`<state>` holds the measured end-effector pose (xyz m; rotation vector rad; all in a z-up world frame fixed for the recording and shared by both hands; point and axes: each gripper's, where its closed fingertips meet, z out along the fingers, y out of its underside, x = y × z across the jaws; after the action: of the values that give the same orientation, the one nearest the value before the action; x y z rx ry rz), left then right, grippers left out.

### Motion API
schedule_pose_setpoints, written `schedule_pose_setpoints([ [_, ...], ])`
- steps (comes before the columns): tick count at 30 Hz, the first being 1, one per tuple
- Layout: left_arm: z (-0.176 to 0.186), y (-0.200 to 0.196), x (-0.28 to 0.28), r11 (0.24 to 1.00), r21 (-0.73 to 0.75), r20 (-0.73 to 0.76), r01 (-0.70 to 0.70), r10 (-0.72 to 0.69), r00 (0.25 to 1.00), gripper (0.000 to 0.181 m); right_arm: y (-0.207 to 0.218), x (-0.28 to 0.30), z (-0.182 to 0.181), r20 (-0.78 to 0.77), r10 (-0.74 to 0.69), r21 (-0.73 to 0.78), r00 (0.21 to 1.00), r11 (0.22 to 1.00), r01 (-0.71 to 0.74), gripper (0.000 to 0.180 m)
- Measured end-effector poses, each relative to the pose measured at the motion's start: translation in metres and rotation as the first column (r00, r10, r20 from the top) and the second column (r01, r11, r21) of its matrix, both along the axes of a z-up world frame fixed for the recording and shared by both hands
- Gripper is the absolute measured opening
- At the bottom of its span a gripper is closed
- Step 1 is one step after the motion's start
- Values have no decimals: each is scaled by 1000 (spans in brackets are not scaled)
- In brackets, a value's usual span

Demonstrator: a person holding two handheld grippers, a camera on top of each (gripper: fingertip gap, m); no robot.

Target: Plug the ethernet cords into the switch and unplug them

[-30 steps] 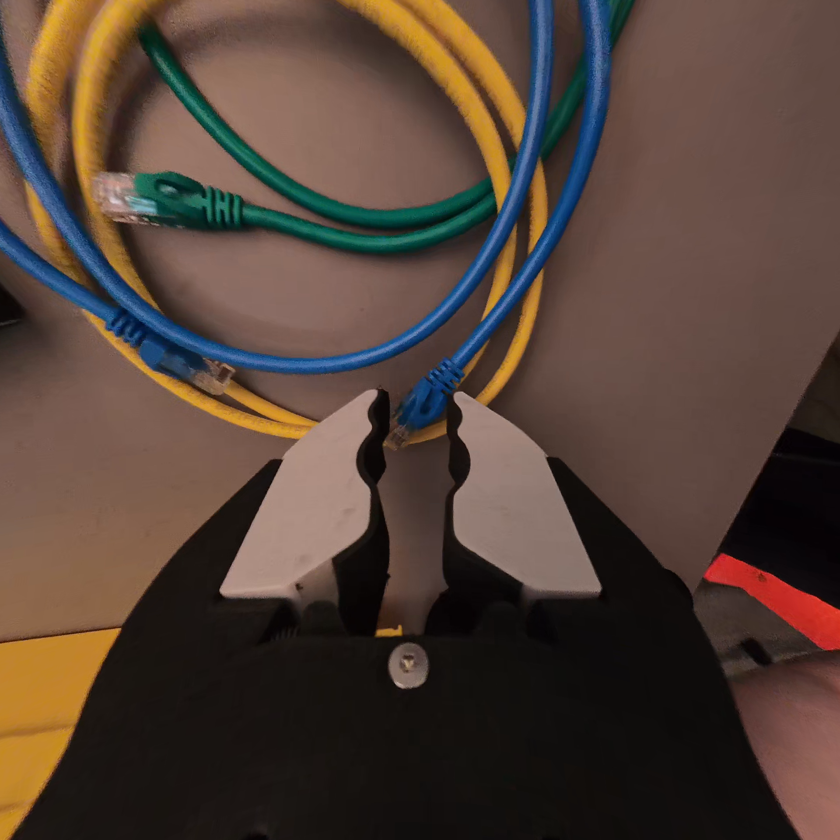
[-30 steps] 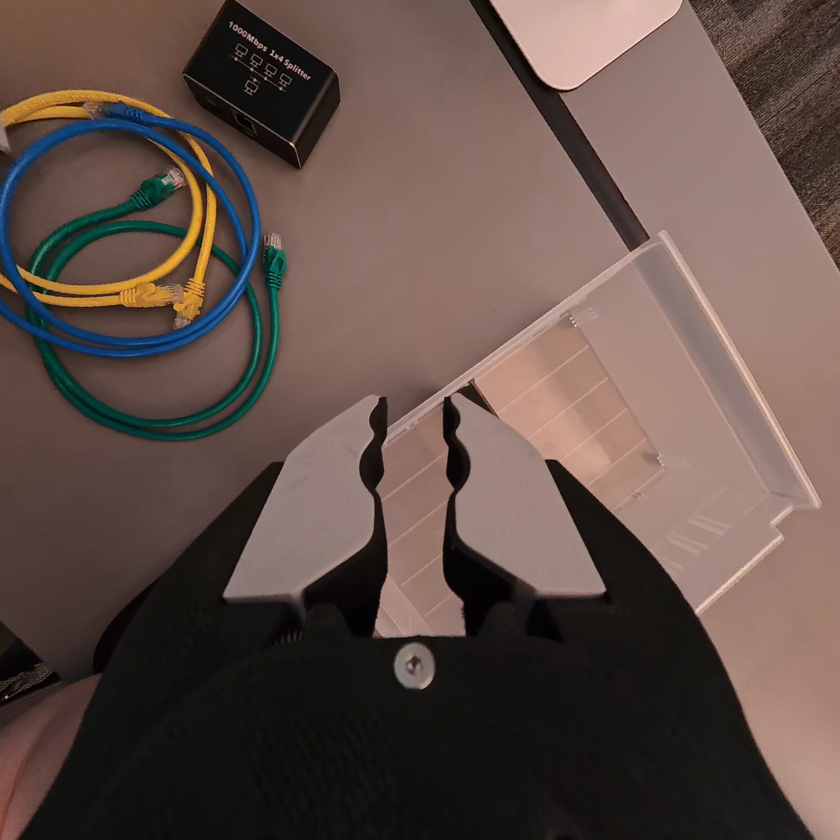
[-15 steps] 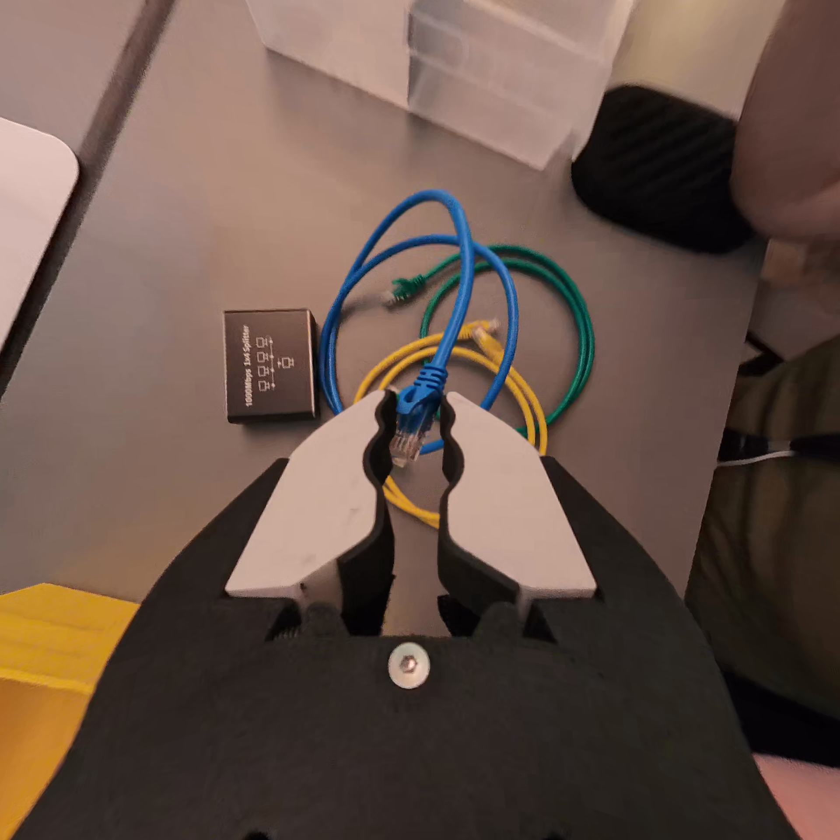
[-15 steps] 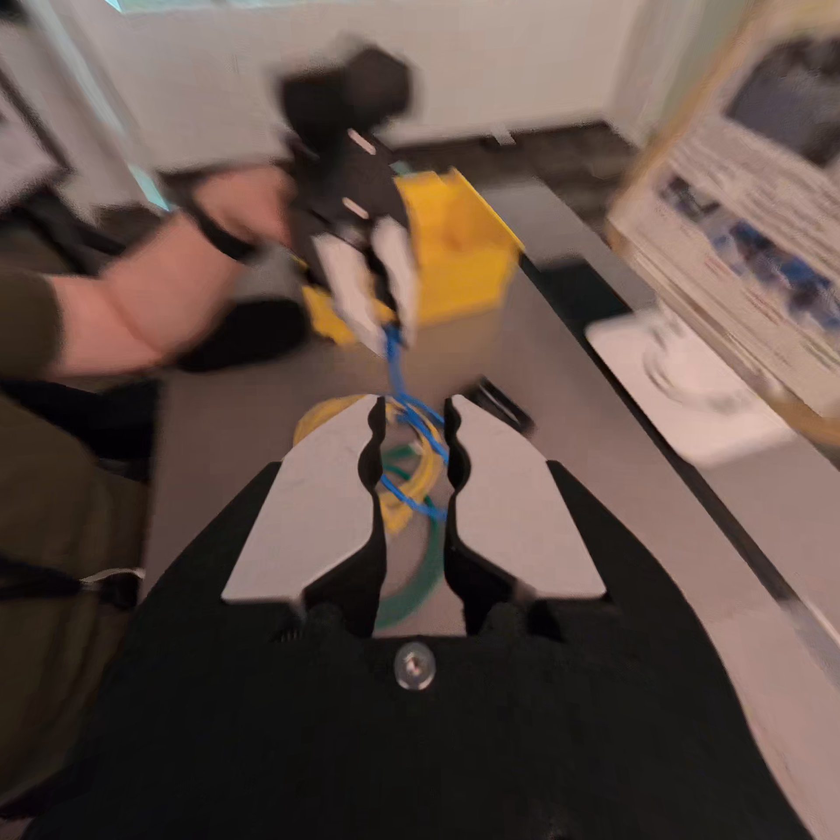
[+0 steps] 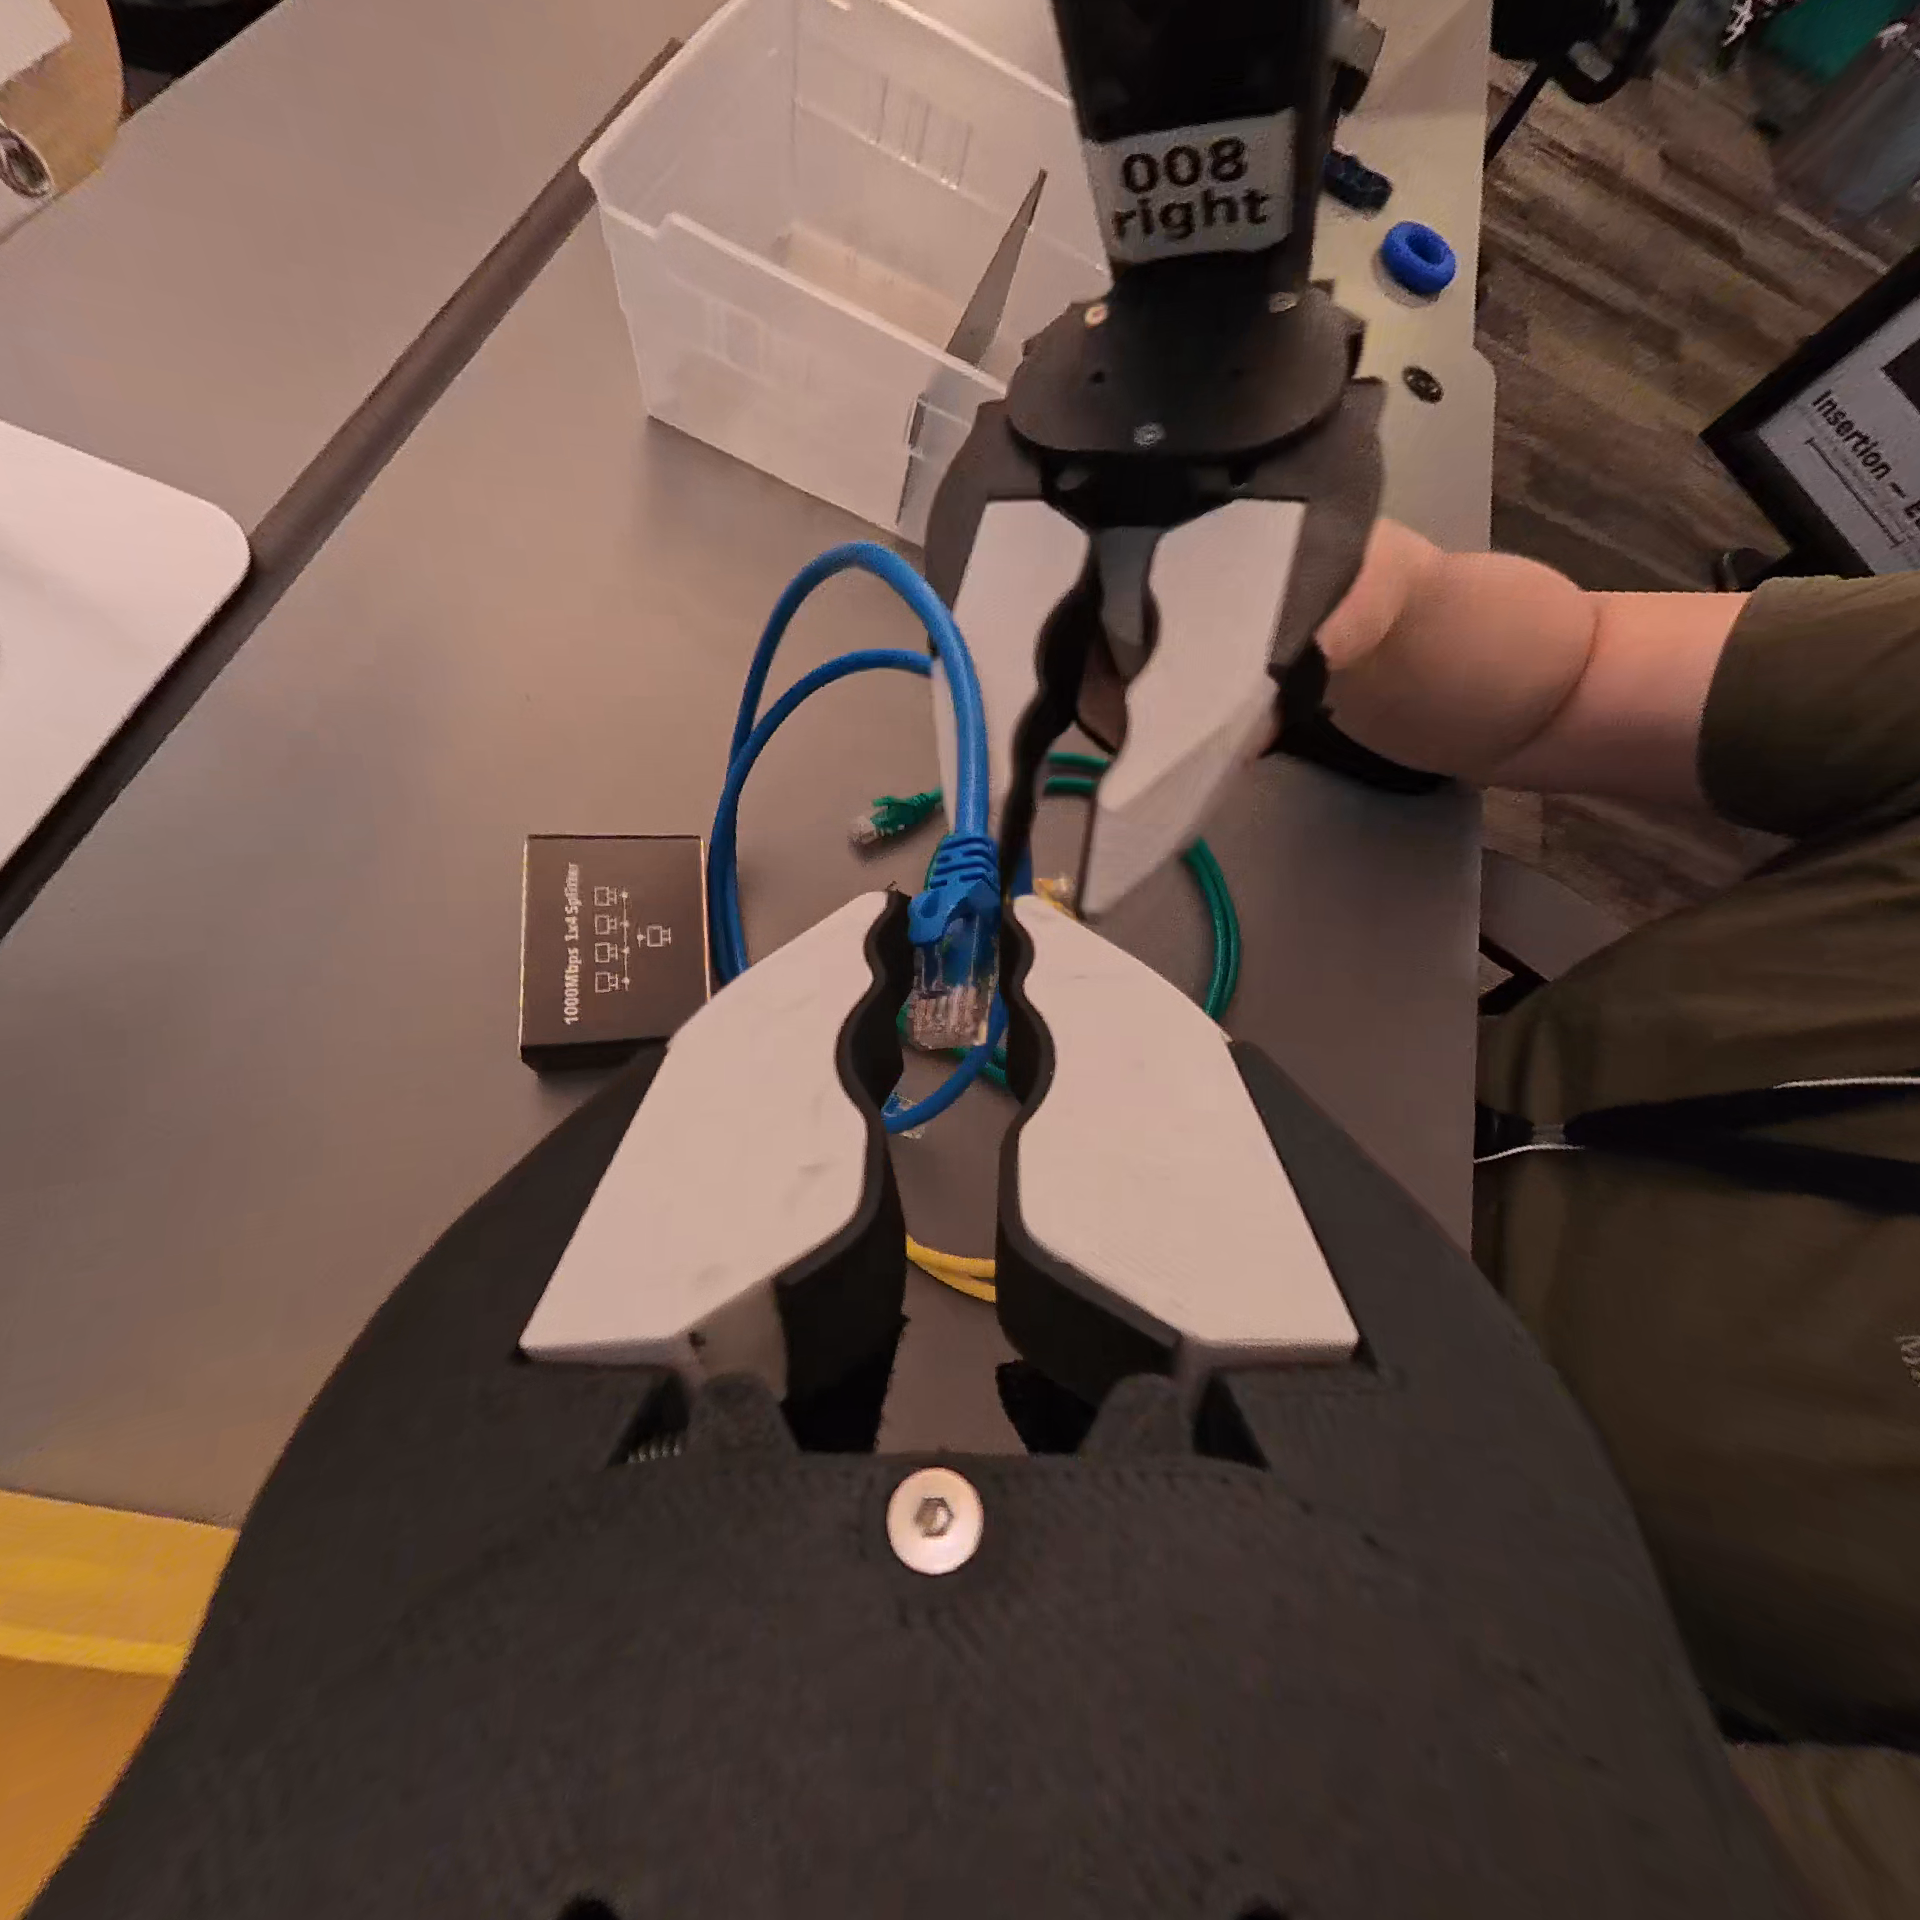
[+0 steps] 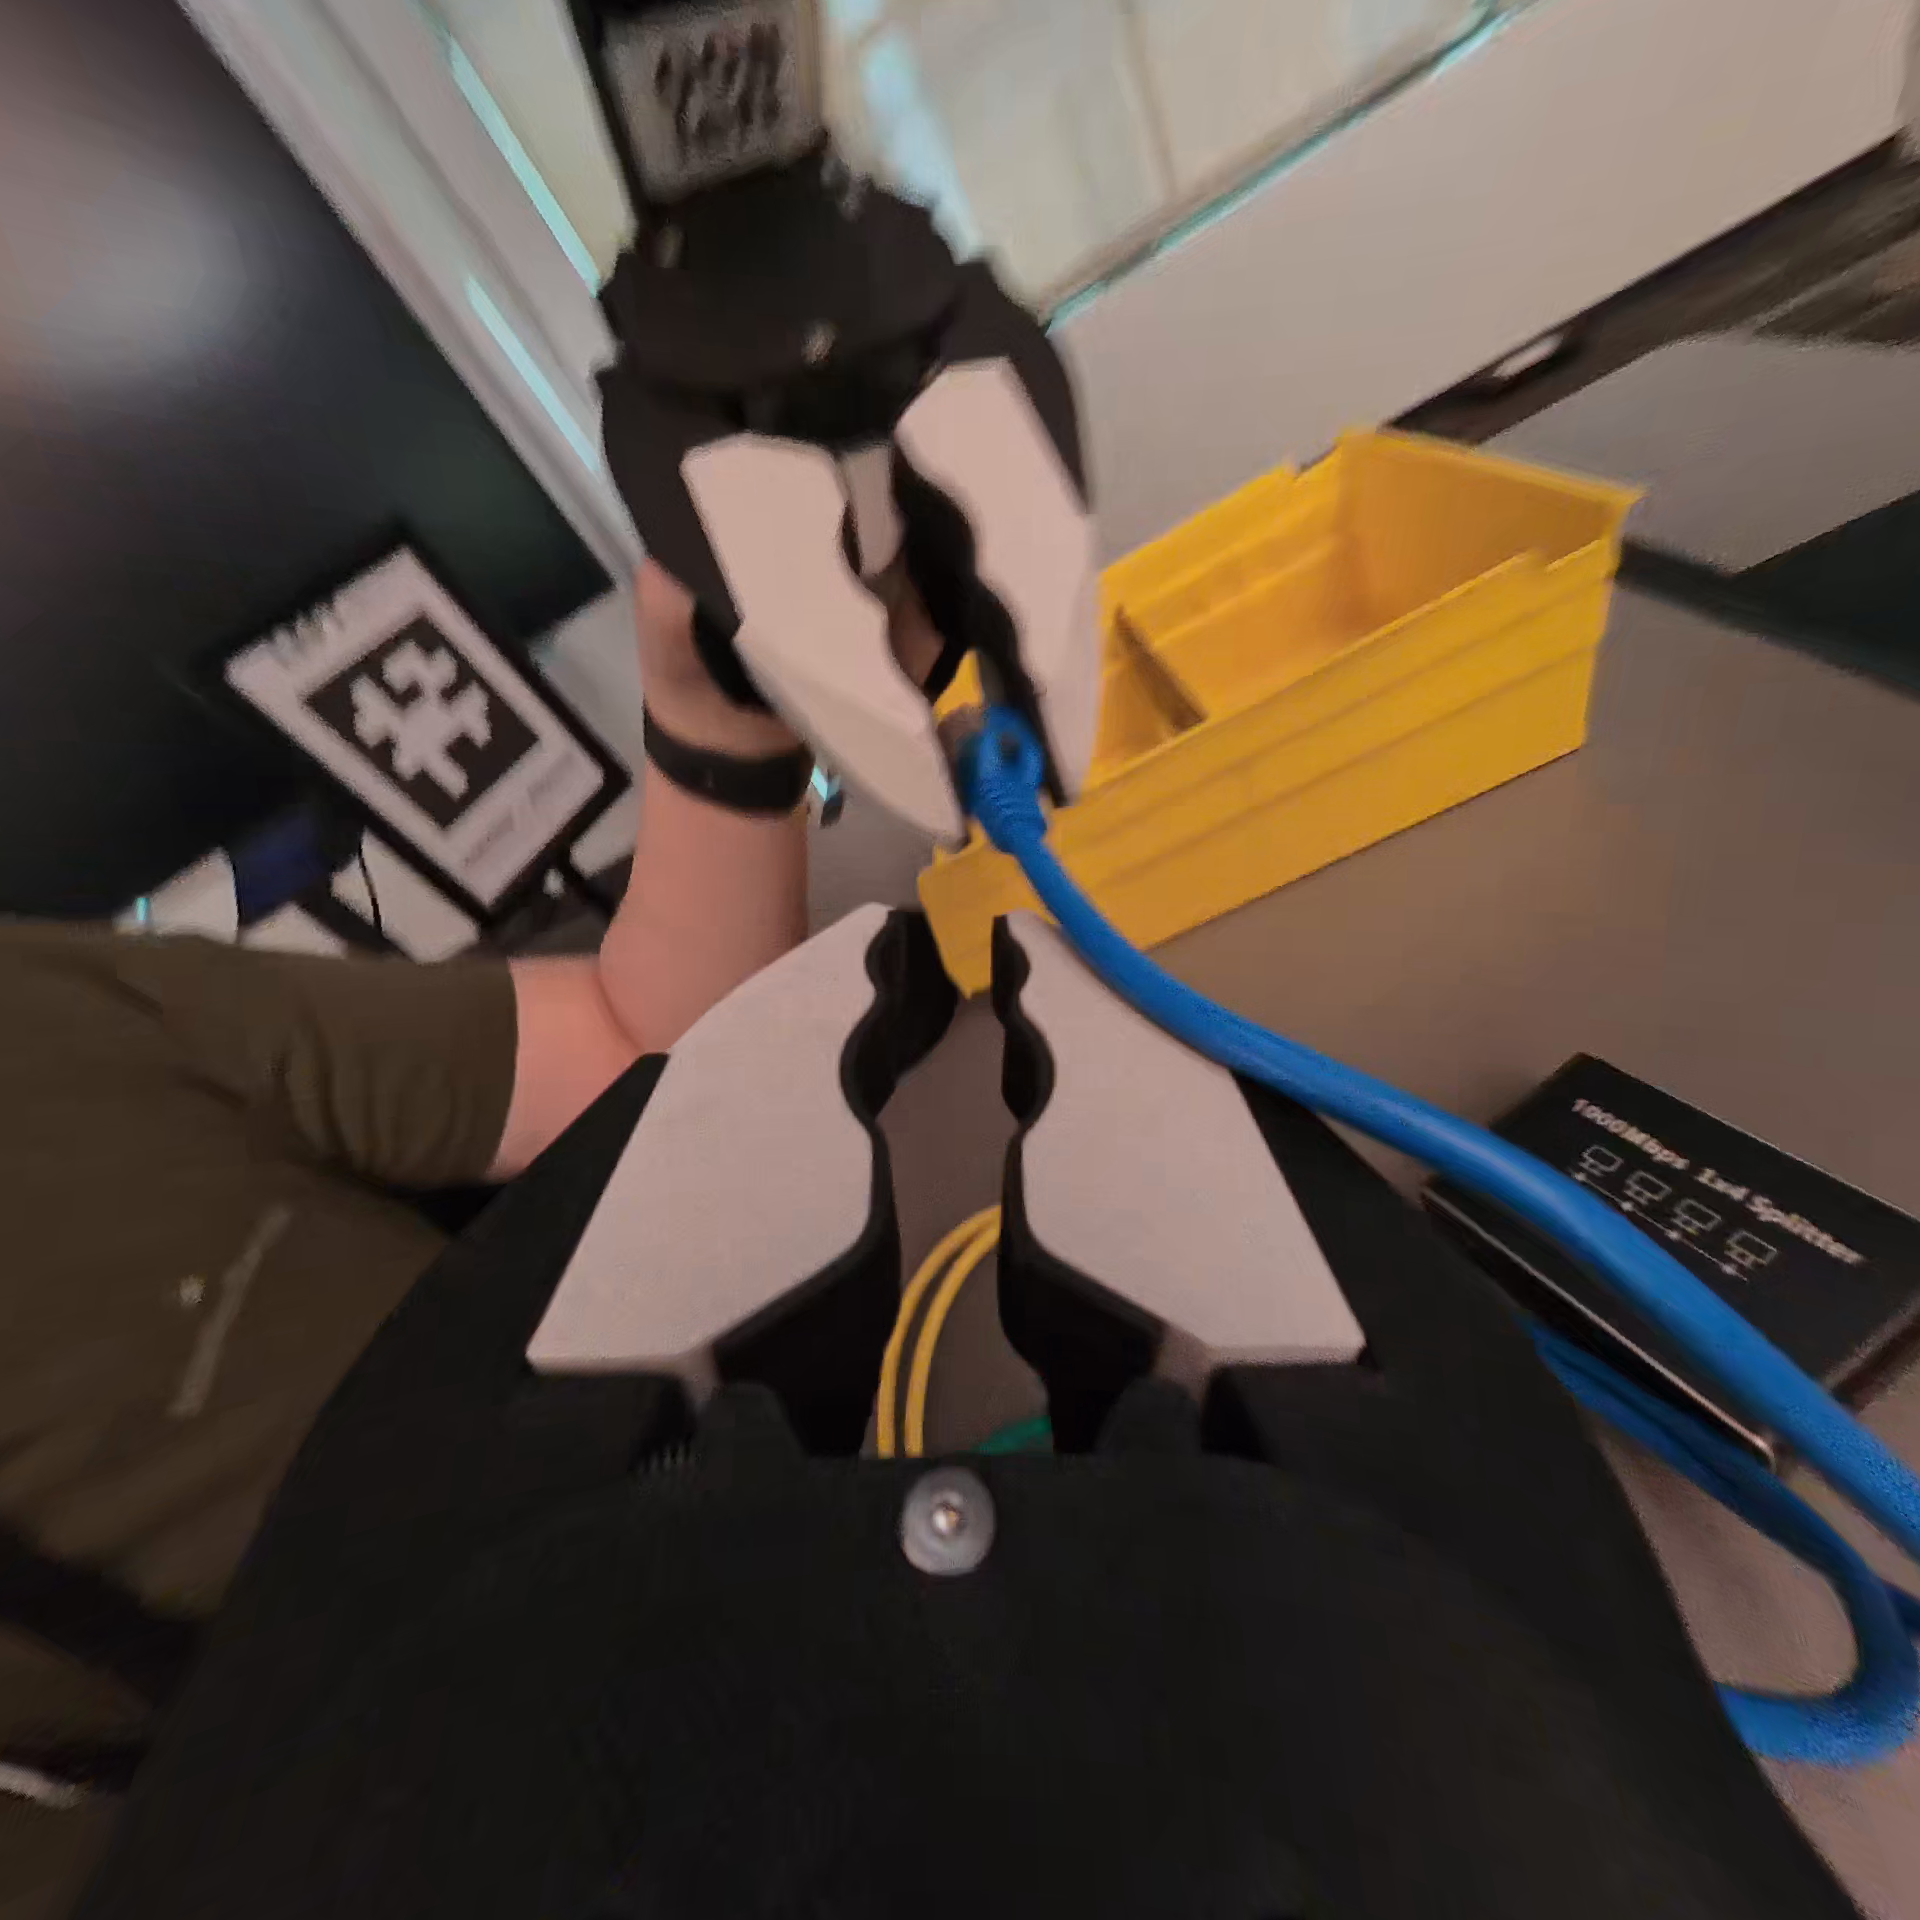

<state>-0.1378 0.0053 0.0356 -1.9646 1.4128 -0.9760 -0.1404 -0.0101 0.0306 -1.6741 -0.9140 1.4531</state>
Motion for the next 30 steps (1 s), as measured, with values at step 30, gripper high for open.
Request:
schedule_pose_setpoints([
  [30,41,-39,7,986,101,148,134,-148,978,14,-22,11,52,-333,108,-74,937,987,-141,8],
])
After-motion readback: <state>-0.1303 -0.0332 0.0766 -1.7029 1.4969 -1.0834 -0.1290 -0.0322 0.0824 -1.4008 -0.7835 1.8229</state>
